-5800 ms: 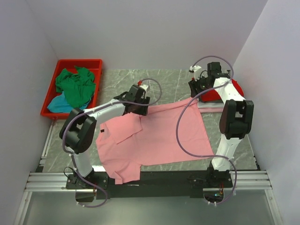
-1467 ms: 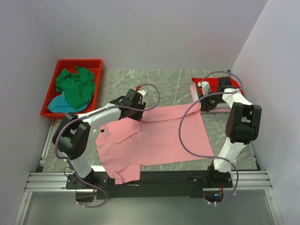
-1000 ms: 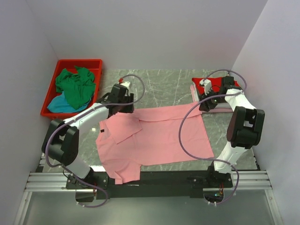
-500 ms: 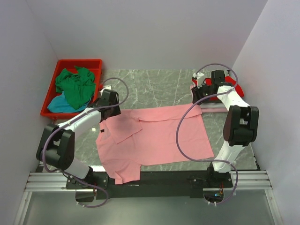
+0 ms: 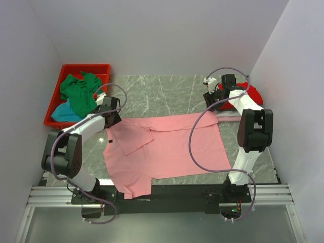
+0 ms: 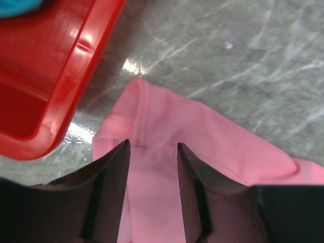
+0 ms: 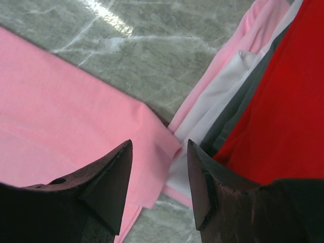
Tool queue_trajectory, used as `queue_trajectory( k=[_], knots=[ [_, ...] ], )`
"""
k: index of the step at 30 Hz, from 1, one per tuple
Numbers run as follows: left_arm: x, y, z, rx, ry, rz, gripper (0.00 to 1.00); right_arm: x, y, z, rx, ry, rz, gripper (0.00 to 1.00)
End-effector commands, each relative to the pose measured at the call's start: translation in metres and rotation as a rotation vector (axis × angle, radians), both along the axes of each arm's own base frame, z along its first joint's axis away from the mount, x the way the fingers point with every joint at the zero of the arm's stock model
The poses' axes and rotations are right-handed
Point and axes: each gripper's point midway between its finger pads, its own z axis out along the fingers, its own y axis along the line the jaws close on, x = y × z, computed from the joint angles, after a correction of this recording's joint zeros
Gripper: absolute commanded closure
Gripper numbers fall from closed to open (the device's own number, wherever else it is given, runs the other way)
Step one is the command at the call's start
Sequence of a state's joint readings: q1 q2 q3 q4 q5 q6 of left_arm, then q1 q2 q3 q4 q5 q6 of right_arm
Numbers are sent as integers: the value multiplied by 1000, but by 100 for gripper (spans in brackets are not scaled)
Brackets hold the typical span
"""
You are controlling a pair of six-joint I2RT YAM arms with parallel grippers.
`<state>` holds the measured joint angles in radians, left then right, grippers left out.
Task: Fold and stack the t-shirts
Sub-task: Fold the tshirt
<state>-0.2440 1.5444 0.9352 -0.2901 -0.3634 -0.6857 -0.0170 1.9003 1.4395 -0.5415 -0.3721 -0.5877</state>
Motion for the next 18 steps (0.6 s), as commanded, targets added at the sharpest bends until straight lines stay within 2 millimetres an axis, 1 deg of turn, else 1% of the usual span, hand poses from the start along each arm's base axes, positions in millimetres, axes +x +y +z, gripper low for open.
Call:
queue_trajectory(
  k=[1, 3, 4, 5, 11, 13, 17, 18],
  knots=[
    [13, -1, -7, -32, -4, 18, 53, 15, -6, 4, -48, -23, -36, 46],
    [17, 0, -9, -41, -5, 22, 53, 16, -8, -1, -58, -12, -37, 46],
    [18, 1, -16, -42, 11, 26, 53, 16, -9, -5, -68, 0, -36, 46],
    [19, 3, -17, -41, 11, 29, 53, 16, -9, -9, -74, 10, -29, 47],
    [22, 7, -25, -44, 25, 42, 54, 20, -13, -19, -93, 34, -37, 48],
    [24, 8, -27, -45, 28, 46, 54, 19, -13, -22, -92, 49, -34, 50],
    [25, 11, -28, -44, 30, 54, 54, 15, -11, -19, -88, 48, -20, 59],
    [25, 11, -30, -43, 33, 54, 54, 15, -11, -18, -85, 45, -17, 64]
  ],
)
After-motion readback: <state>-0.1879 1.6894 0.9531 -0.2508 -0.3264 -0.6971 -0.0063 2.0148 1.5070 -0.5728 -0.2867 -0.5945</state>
